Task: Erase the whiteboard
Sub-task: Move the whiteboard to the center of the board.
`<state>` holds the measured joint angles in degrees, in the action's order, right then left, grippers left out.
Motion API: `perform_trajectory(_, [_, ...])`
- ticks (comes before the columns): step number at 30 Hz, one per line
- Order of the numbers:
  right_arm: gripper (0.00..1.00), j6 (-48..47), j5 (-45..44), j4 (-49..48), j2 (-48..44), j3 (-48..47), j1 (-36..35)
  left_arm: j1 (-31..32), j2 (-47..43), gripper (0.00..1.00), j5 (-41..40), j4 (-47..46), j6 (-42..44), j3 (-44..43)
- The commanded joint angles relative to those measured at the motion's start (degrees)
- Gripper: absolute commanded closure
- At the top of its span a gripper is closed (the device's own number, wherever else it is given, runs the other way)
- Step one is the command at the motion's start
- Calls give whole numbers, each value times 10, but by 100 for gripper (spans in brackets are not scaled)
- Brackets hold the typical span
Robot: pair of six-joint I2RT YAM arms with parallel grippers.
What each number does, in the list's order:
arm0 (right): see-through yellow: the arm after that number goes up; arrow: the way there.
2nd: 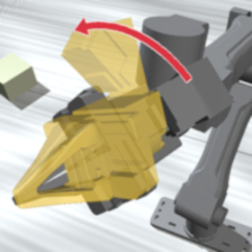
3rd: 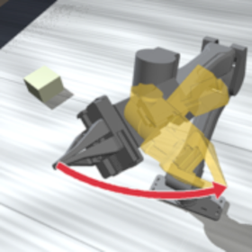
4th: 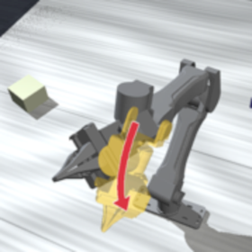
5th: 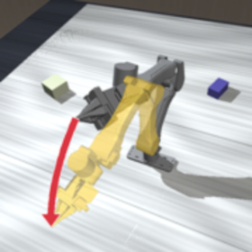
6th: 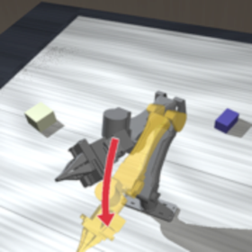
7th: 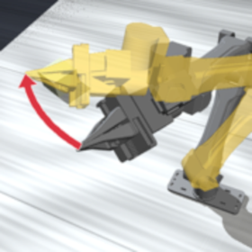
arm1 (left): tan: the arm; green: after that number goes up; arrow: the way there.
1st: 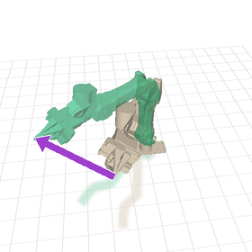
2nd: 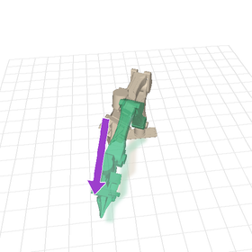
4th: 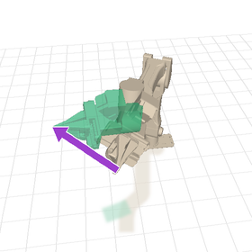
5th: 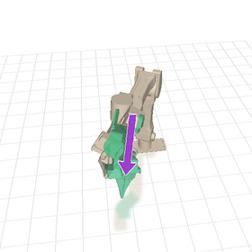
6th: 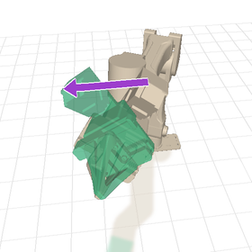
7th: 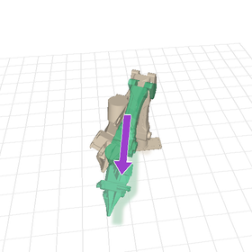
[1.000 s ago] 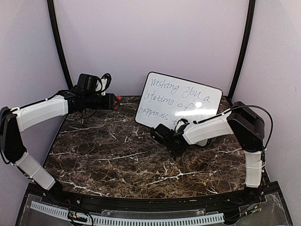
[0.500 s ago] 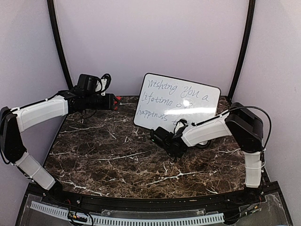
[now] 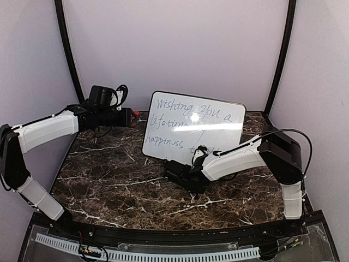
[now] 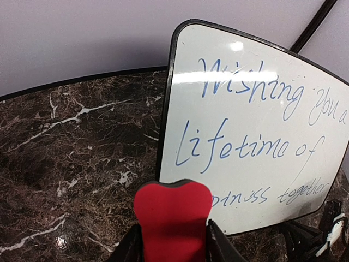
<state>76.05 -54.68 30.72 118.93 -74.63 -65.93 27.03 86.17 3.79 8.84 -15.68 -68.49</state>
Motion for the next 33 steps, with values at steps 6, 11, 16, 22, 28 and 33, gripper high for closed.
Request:
perform_trajectory(6, [83,10,-14,21,6,-27,-13,2,-24,62,-9,-8,1,7])
perform_trajectory(11, [59,-35,0,0,-10,-19,-13,2,-22,62,-12,-7,2,6])
perform_trajectory(16, [46,-133,36,-54,-63,11,-16,2,-25,62,-18,-7,3,6])
perform_trajectory(22, [34,-292,106,-184,-187,88,-25,2,-35,62,-27,-5,4,7])
perform_trajectory(28, [17,-490,274,-254,-305,93,50,2,-41,62,-25,-6,2,8])
perform_trajectory(33, [15,-607,358,-217,-373,57,166,2,-43,62,-15,-7,-2,9])
